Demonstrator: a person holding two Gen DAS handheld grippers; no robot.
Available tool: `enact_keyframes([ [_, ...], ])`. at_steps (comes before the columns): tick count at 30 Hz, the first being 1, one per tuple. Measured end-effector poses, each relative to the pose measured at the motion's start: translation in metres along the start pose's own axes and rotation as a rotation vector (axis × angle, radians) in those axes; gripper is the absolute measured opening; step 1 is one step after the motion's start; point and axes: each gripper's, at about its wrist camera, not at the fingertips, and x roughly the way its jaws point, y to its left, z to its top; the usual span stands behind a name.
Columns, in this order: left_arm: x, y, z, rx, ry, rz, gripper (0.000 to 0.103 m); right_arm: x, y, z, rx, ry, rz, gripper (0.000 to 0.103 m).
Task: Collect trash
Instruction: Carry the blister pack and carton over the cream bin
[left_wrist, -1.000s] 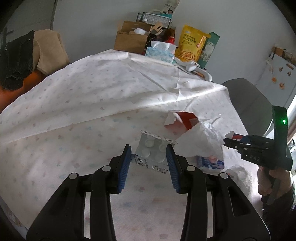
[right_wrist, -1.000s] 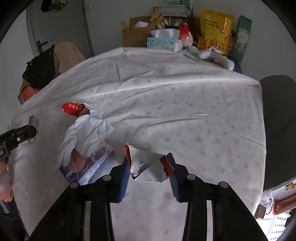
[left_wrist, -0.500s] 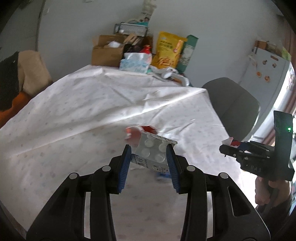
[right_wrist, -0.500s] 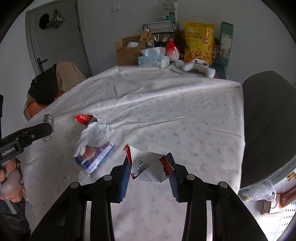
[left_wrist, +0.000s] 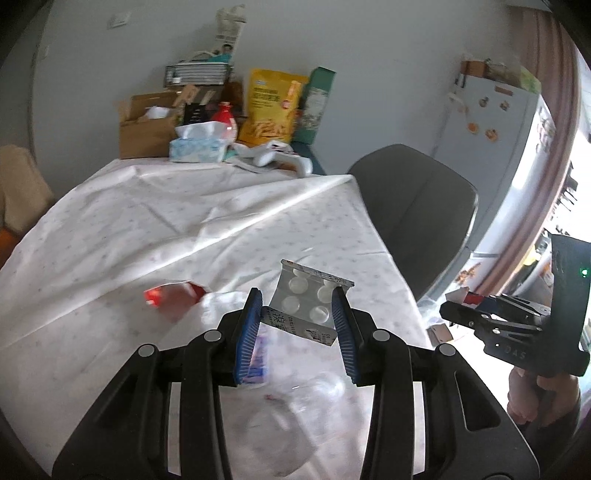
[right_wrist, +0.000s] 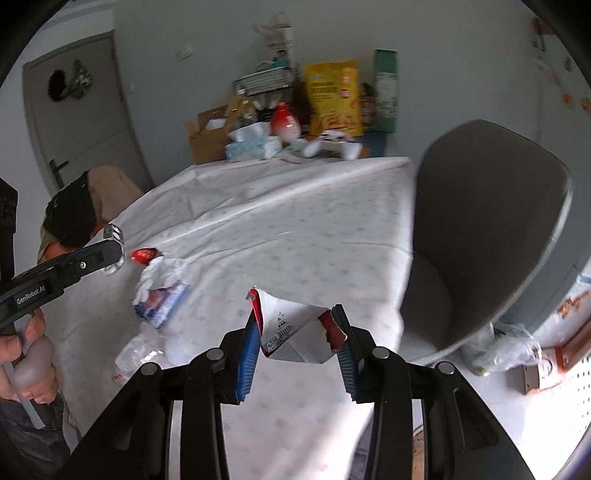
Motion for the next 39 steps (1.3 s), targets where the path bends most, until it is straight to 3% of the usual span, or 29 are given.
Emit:
enact_keyframes([
  [16, 0.046, -0.090, 0.003, 0.118, 0.076, -0.122, 0.039, -0.029, -0.108, -0.052, 0.206, 0.012, -0.159, 0.038],
  [39, 0.123, -0.214, -0.031, 0.287, 0.248, -0.194, 0.039, -0.015, -0.232, -0.151, 0.487, 0.085, -0.243, 0.038],
])
